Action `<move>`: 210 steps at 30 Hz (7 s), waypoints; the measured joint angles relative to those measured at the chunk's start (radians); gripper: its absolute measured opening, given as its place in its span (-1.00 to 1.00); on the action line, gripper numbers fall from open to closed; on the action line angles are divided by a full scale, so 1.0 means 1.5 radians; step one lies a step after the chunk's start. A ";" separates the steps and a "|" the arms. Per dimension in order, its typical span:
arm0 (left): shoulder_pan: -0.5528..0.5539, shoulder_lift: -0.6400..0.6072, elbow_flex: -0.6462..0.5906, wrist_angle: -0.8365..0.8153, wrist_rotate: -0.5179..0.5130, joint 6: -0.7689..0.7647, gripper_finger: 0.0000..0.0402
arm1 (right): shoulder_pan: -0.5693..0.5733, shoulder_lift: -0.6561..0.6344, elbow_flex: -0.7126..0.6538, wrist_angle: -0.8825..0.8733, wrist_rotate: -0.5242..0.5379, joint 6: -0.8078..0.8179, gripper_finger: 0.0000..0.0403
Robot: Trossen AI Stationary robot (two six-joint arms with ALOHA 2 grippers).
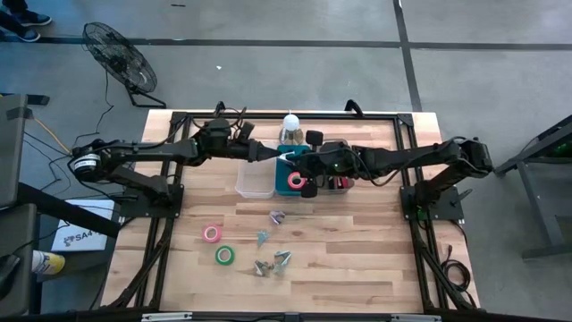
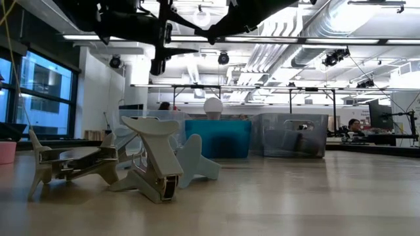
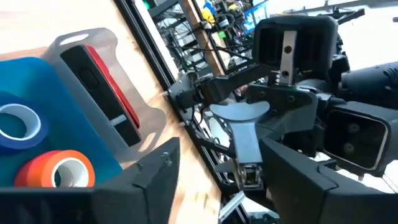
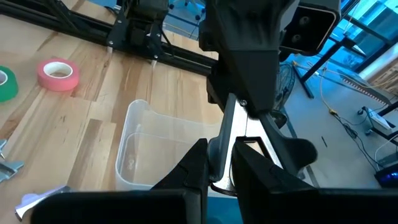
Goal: Pick and place Stapler, Stapler remover, tape
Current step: Put the black staple remover into the transparent bin, then put the pink tape into the blue bin
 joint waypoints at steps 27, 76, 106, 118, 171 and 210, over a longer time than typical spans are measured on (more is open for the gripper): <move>-0.021 0.001 0.000 0.029 0.017 -0.003 -0.78 | -0.005 0.001 0.000 0.001 -0.027 0.000 -0.79; -0.020 0.001 -0.001 0.020 0.000 0.028 -0.79 | 0.009 -0.018 0.000 0.022 -0.012 0.038 0.21; 0.094 -0.058 -0.001 -0.333 -0.028 0.133 -0.79 | 0.046 -0.173 -0.001 -0.087 0.178 0.078 0.19; 0.093 -0.058 -0.001 -0.510 -0.129 0.144 -0.79 | 0.043 -0.176 -0.001 -0.124 0.191 0.090 0.19; 0.093 -0.028 -0.001 -0.508 -0.032 0.182 -0.54 | 0.043 -0.155 -0.001 -0.194 0.146 0.187 0.19; -0.307 -0.192 -0.001 -0.888 -0.138 0.004 -0.54 | 0.043 -0.093 -0.001 -0.194 0.090 0.223 0.19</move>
